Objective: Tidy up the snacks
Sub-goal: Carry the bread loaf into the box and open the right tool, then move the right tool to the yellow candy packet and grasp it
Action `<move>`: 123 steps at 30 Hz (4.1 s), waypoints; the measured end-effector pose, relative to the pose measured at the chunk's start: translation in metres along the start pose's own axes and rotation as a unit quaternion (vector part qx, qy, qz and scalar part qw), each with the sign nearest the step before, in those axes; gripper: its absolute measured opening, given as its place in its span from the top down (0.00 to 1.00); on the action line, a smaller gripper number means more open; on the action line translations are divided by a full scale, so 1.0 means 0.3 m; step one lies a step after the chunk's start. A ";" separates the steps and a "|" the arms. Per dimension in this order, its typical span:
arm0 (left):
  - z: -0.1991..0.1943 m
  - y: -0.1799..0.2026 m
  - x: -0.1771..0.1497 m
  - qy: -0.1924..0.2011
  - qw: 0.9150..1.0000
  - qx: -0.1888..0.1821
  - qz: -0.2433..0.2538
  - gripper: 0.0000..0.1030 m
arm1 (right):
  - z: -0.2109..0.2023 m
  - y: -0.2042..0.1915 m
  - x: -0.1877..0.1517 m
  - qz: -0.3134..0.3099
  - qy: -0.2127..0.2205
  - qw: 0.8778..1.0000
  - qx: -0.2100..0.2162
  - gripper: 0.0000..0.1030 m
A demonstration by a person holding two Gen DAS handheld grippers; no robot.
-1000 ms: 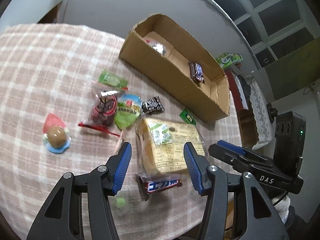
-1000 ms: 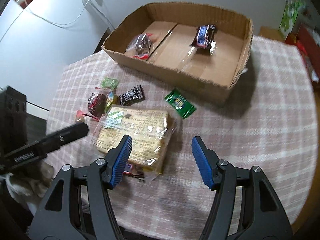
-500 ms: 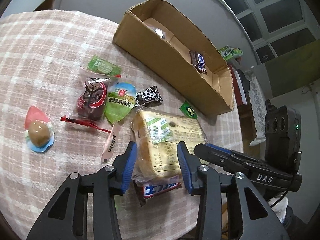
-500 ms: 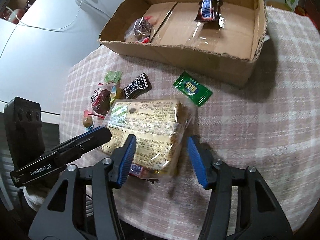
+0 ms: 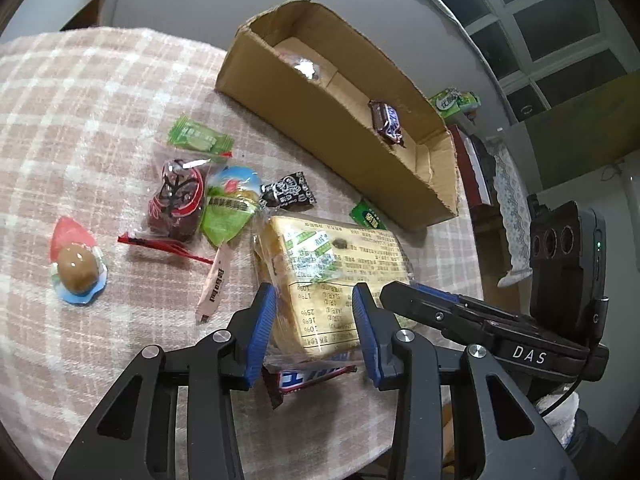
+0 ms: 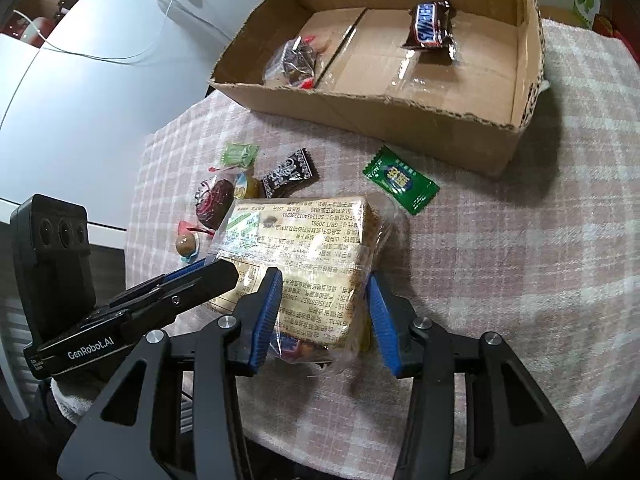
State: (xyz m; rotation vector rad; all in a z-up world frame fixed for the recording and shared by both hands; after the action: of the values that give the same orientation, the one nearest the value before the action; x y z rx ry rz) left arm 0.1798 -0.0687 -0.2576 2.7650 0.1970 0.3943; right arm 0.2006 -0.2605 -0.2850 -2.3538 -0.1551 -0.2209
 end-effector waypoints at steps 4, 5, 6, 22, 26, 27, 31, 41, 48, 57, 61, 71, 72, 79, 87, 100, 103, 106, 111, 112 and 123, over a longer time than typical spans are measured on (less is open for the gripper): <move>-0.035 0.010 0.015 0.012 1.000 -0.004 0.002 0.64 | -0.031 -0.020 0.010 -0.002 0.011 1.000 0.006 0.55; -0.046 0.014 0.019 0.016 1.000 -0.005 0.003 0.64 | -0.040 -0.024 0.014 -0.002 0.013 1.000 0.008 0.55; -0.058 0.018 0.026 0.020 1.000 -0.007 0.005 0.64 | -0.051 -0.030 0.019 -0.004 0.016 1.000 0.010 0.55; -0.154 0.117 0.173 0.068 0.997 -0.029 0.032 0.64 | -0.196 -0.106 0.161 -0.034 0.061 0.998 0.009 0.55; -0.150 0.145 0.221 0.073 0.996 -0.030 0.038 0.64 | -0.212 -0.111 0.209 -0.039 0.069 0.997 0.005 0.55; -0.147 0.148 0.233 0.074 0.996 -0.030 0.039 0.64 | -0.211 -0.109 0.218 -0.040 0.069 0.997 0.005 0.55; -0.129 0.161 0.282 0.074 0.996 -0.029 0.042 0.64 | -0.214 -0.103 0.261 -0.044 0.071 0.997 0.000 0.55; -0.068 0.206 0.392 0.074 0.995 -0.018 0.058 0.64 | -0.206 -0.071 0.396 -0.062 0.069 0.996 -0.017 0.55; -0.023 0.207 0.441 0.070 0.996 -0.007 0.062 0.64 | -0.178 -0.053 0.469 -0.068 0.065 0.995 -0.027 0.55; 0.009 0.185 0.468 0.072 0.995 0.021 0.068 0.64 | -0.121 -0.004 0.494 -0.066 0.047 0.995 -0.057 0.55; 0.005 0.177 0.464 0.073 0.994 0.022 0.073 0.64 | -0.118 0.018 0.490 -0.058 0.046 0.995 -0.061 0.55; -0.025 0.166 0.462 0.079 0.994 0.019 0.068 0.64 | -0.135 -0.007 0.477 -0.071 0.049 0.994 -0.066 0.55; -0.033 0.160 0.462 0.080 0.994 0.018 0.068 0.64 | -0.139 -0.011 0.473 -0.071 0.050 0.994 -0.066 0.55; -0.080 0.135 0.435 0.088 0.994 0.019 0.065 0.64 | -0.159 -0.042 0.445 -0.082 0.055 0.992 -0.073 0.55; -0.154 0.060 0.359 0.094 0.994 0.019 0.051 0.64 | -0.181 -0.100 0.355 -0.104 0.052 0.990 -0.080 0.55; -0.243 -0.141 0.103 0.085 0.995 0.046 0.018 0.64 | -0.161 -0.138 0.106 -0.103 0.027 0.991 -0.083 0.55; -0.236 -0.165 0.027 0.072 0.996 0.047 0.011 0.64 | -0.137 -0.129 0.046 -0.097 0.014 0.992 -0.083 0.54; -0.219 -0.172 -0.049 0.061 0.997 0.051 0.011 0.64 | -0.112 -0.109 -0.007 -0.085 0.003 0.993 -0.086 0.48; -0.181 -0.145 -0.164 0.047 0.997 0.055 0.025 0.64 | -0.081 -0.068 -0.062 -0.062 -0.008 0.994 -0.086 0.48; -0.173 -0.137 -0.179 0.045 0.997 0.056 0.031 0.64 | -0.075 -0.059 -0.069 -0.058 -0.011 0.994 -0.088 0.48; -0.062 -0.102 -0.283 0.046 0.992 0.097 0.064 0.64 | 0.009 -0.026 -0.107 -0.049 -0.028 0.994 -0.097 0.48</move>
State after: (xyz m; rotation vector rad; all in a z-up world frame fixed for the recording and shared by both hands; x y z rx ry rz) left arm 0.0909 -0.0498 -0.2724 2.9637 0.0831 0.5650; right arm 0.1682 -0.2546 -0.2882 -2.5489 -0.2890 -0.2252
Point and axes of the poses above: each gripper's, at about its wrist camera, not at the fingertips, and z roughly the way its jaws point, y to its right, x to its top, the point moved 3 cm from there along z, roughly the way its jaws point, and after that the axes turned 15 degrees about x, right-handed, at the moved point
